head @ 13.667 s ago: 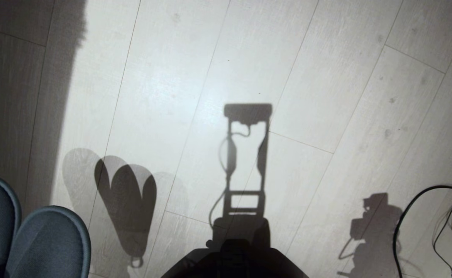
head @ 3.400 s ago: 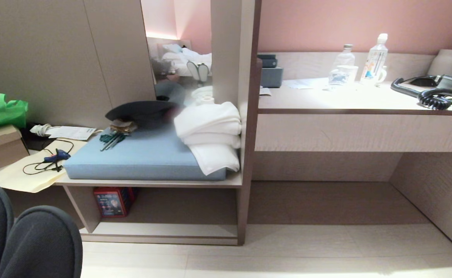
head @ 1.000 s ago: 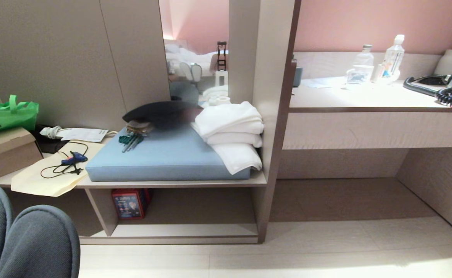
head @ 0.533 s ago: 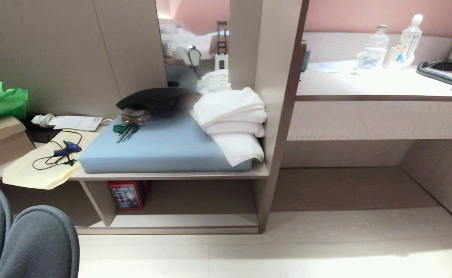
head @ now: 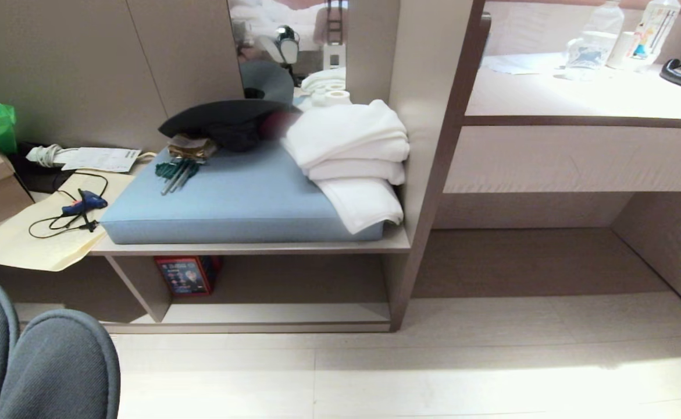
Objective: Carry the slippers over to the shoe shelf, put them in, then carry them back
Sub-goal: Place the slippers into the shoe cabinet
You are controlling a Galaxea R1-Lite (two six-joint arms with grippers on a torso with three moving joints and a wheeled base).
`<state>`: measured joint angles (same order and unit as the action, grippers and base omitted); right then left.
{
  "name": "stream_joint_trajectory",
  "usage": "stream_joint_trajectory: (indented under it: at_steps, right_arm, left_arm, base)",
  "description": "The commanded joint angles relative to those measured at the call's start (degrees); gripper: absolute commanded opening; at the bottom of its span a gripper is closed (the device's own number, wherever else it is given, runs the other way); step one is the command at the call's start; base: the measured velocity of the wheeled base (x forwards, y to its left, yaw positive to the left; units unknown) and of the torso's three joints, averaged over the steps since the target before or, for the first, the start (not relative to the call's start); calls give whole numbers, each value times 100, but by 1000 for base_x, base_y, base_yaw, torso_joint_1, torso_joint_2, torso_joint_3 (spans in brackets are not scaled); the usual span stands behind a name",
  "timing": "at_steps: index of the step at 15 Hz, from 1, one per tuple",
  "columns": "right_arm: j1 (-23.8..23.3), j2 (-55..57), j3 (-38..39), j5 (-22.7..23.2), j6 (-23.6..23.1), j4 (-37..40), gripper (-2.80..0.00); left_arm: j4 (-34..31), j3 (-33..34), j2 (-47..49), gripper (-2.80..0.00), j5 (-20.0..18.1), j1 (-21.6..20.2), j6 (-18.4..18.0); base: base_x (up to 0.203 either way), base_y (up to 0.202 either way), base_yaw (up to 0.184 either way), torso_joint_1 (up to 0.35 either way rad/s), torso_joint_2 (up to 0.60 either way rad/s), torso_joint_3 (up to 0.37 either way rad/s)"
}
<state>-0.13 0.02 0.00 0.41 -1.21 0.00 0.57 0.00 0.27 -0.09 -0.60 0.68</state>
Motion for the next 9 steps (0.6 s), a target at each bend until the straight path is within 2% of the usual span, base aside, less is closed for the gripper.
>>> stream_joint_trajectory:
  at_steps: [1, 9]
  right_arm:
    - [-4, 6, 0, 2, -2, 0, -280]
    - [3, 6, 0, 2, -2, 0, -280]
  left_arm:
    - [4, 29, 0, -280, 0, -2, 2]
    - [4, 35, 79, -280, 0, -2, 2]
  base:
    - [0, 0, 0, -2, 2, -207]
    - [0, 0, 0, 5, 3, -198]
